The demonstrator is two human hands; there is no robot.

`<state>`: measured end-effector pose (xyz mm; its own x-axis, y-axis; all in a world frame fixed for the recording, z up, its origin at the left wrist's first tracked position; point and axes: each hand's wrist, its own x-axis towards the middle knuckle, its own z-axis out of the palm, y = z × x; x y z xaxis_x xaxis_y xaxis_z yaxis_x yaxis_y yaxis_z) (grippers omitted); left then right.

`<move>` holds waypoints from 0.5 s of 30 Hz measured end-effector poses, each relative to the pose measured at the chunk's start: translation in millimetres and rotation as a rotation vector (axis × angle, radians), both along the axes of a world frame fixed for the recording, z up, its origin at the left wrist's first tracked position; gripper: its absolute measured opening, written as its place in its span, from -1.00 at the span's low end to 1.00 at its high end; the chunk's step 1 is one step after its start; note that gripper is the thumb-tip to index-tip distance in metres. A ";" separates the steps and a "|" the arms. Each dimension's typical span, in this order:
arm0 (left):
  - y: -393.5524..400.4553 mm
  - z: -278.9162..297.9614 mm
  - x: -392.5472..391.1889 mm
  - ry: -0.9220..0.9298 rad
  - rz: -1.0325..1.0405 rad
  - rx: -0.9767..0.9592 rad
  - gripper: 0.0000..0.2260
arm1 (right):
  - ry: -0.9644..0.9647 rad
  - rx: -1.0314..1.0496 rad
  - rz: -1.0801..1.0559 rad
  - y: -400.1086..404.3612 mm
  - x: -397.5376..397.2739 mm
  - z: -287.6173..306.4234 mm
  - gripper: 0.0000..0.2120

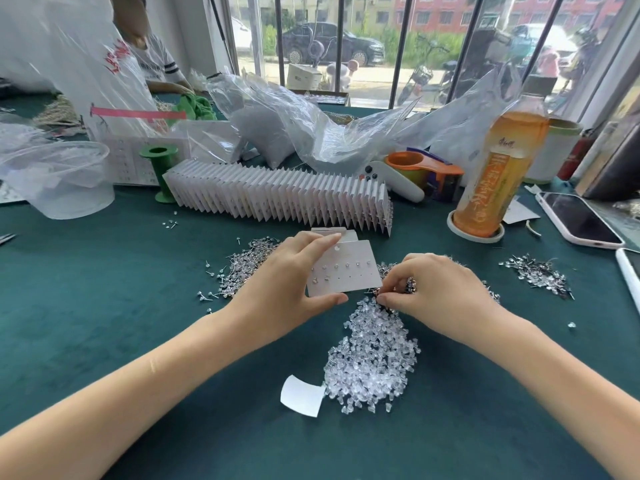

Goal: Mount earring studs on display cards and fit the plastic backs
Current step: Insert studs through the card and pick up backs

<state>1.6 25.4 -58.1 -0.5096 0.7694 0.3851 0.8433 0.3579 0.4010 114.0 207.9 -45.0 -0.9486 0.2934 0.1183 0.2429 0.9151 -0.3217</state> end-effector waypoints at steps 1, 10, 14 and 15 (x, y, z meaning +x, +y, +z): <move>0.2 -0.1 0.1 0.003 -0.001 -0.001 -0.30 | -0.001 -0.001 -0.003 -0.2 -0.4 0.3 -0.87; -1.3 -0.7 -0.2 -0.013 -0.014 0.000 -0.31 | 0.052 -0.116 -0.061 9.4 2.5 4.8 -0.92; -1.2 -2.0 1.4 -0.022 -0.013 -0.016 -0.31 | 0.075 -0.268 -0.043 22.1 5.6 9.3 -0.88; -1.1 -2.6 1.8 -0.023 -0.014 -0.019 -0.31 | 0.046 -0.245 -0.035 22.6 6.1 8.9 -0.88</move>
<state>3.4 24.4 -60.7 -0.5075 0.7835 0.3584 0.8388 0.3541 0.4137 120.2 230.4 -36.1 -0.9325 0.3515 0.0822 0.2534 0.7995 -0.5446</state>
